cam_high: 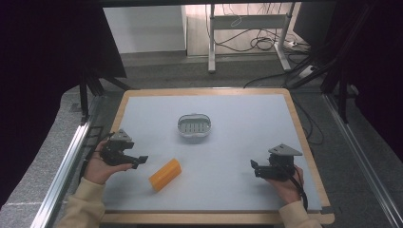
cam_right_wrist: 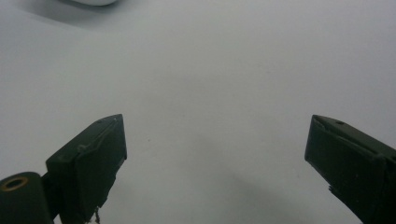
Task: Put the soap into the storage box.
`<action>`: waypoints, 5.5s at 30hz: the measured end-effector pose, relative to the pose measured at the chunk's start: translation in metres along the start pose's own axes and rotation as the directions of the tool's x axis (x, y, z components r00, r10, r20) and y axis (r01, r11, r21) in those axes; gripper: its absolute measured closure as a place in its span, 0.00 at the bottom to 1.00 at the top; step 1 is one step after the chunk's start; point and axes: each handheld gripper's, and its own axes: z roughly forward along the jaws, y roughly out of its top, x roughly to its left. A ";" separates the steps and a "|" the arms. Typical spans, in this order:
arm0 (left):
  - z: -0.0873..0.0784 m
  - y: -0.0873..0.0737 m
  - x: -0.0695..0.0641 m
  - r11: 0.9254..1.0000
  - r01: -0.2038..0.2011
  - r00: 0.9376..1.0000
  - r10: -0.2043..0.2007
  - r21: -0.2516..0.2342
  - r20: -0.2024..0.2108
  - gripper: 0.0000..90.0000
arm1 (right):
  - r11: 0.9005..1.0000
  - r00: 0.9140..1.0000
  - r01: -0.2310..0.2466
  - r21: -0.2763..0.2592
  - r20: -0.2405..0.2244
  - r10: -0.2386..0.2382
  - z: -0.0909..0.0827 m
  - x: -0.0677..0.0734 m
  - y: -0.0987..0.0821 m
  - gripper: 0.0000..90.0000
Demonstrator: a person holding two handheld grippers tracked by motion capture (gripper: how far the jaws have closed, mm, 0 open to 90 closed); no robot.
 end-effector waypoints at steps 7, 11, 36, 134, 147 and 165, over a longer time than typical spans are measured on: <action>-0.005 -0.002 -0.003 1.000 0.001 1.000 -0.001 -0.007 -0.020 0.21 | 1.000 1.000 -0.026 -0.002 -0.005 0.026 -0.003 -0.006 -0.006 0.08; -0.008 -0.002 -0.004 1.000 0.001 1.000 -0.001 -0.007 -0.022 0.21 | 1.000 1.000 -0.005 -0.020 -0.008 0.005 -0.006 -0.003 -0.008 0.09; -0.017 0.003 -0.012 1.000 -0.003 1.000 0.003 -0.027 -0.013 0.21 | 0.999 0.999 -0.028 -0.035 -0.025 0.027 -0.008 -0.003 -0.010 0.11; 0.076 0.037 -0.095 0.906 -0.047 0.998 0.023 0.421 0.063 0.69 | 0.999 0.999 0.032 0.022 0.013 -0.032 -0.004 0.008 -0.013 0.12; 0.063 0.044 -0.092 0.918 -0.100 0.993 0.065 0.383 0.104 0.69 | 0.999 0.999 0.035 0.019 0.016 -0.036 -0.005 0.008 -0.013 0.13; 0.038 0.062 -0.080 0.936 -0.117 0.990 0.081 0.333 0.119 0.69 | 0.999 0.999 0.034 0.023 0.017 -0.035 -0.005 0.007 -0.013 0.13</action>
